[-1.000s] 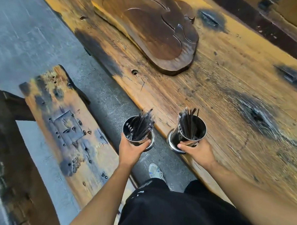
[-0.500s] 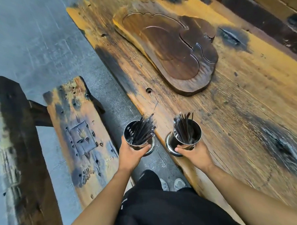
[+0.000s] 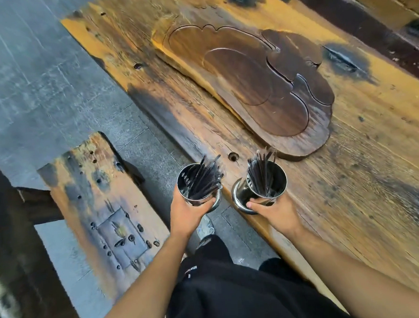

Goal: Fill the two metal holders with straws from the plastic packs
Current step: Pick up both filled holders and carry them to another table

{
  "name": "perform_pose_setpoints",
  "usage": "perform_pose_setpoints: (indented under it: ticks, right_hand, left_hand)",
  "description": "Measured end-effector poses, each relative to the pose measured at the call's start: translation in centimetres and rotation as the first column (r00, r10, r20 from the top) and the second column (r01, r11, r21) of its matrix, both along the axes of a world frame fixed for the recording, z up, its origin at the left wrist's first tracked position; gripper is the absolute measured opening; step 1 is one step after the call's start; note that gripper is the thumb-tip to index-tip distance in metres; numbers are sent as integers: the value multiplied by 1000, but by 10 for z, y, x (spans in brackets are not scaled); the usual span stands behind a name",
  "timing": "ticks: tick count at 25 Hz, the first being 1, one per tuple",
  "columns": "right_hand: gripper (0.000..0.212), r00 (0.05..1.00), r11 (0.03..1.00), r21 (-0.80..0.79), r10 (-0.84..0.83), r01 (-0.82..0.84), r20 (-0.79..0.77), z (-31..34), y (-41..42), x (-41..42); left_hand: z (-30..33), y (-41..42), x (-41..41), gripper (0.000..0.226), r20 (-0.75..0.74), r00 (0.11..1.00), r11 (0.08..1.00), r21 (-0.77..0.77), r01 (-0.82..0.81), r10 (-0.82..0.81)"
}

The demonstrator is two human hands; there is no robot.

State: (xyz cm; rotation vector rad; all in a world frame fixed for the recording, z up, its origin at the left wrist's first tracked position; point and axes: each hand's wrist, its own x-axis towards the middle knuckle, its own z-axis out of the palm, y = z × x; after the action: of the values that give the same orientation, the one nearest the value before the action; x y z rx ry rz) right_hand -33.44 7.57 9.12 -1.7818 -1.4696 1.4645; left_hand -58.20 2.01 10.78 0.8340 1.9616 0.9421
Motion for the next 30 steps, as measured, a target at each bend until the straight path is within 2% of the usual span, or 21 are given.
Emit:
perform_pose_setpoints:
  ticks: [6, 12, 16, 18, 22, 27, 30]
  right_hand:
    - [34, 989, 989, -3, -145, 145, 18, 13, 47, -71]
    - [59, 987, 987, 1, -161, 161, 13, 12, 95, -81]
    - [63, 990, 989, 46, -139, 139, 6, 10, 138, -81]
    - [62, 987, 985, 55, -161, 161, -5, 10, 159, -89]
    - [50, 963, 963, 61, -259, 263, -68, 14, 203, -117]
    - [39, 910, 906, 89, -414, 413, -15, 22, 267, -179]
    - [42, 856, 852, 90, -517, 516, -21, 25, 294, -222]
  left_hand:
    - [6, 69, -81, 78, -34, 979, 979, -34, 202, -203]
    - [16, 136, -97, 86, -79, 965, 967, -66, 246, -251]
    - [32, 180, -92, 82, -78, 970, 973, -47, 225, -228]
    - [38, 205, -100, 84, -94, 971, 975, -31, 218, -220]
    - [33, 270, -133, 88, -100, 948, 953, -27, 301, -302]
    - [9, 376, -202, 106, -31, 902, 902, 7, 432, -431]
    - [8, 416, -235, 95, -4, 864, 864, 17, 503, -503]
